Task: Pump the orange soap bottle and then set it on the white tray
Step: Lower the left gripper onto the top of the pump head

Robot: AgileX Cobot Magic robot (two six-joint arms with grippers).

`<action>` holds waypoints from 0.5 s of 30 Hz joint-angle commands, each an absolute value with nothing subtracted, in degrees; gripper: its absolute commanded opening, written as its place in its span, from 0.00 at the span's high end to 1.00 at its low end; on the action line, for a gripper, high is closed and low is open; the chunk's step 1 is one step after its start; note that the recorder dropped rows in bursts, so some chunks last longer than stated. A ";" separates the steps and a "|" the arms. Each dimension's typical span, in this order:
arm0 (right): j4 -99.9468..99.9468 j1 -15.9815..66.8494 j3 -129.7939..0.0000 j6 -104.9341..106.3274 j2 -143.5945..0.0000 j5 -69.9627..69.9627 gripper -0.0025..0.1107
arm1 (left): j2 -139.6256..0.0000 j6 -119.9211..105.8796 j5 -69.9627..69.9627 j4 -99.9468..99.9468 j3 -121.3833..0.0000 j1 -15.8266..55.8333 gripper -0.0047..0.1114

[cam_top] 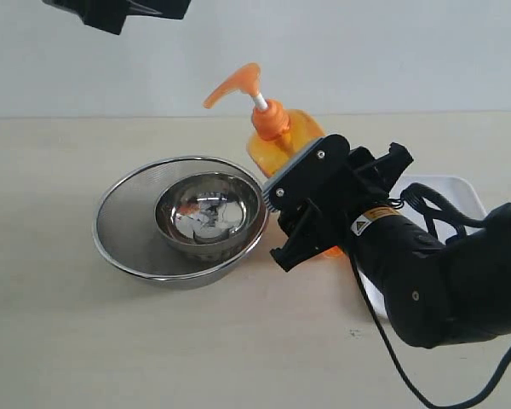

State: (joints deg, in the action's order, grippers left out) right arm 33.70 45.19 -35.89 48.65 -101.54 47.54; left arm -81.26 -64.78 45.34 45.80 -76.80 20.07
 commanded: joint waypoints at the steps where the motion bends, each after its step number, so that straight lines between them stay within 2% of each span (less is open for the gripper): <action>1: 32.54 45.18 -36.17 48.03 -100.64 48.36 0.94 | -84.19 -68.86 44.63 51.00 -76.60 19.87 0.92; 15: 32.54 45.18 -36.17 47.92 -100.64 48.57 0.94 | -88.96 -74.86 46.29 56.67 -76.60 19.87 0.92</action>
State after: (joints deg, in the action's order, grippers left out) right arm 33.57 45.19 -35.89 48.33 -101.54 47.43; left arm -88.86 -73.98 45.48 54.13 -76.80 20.07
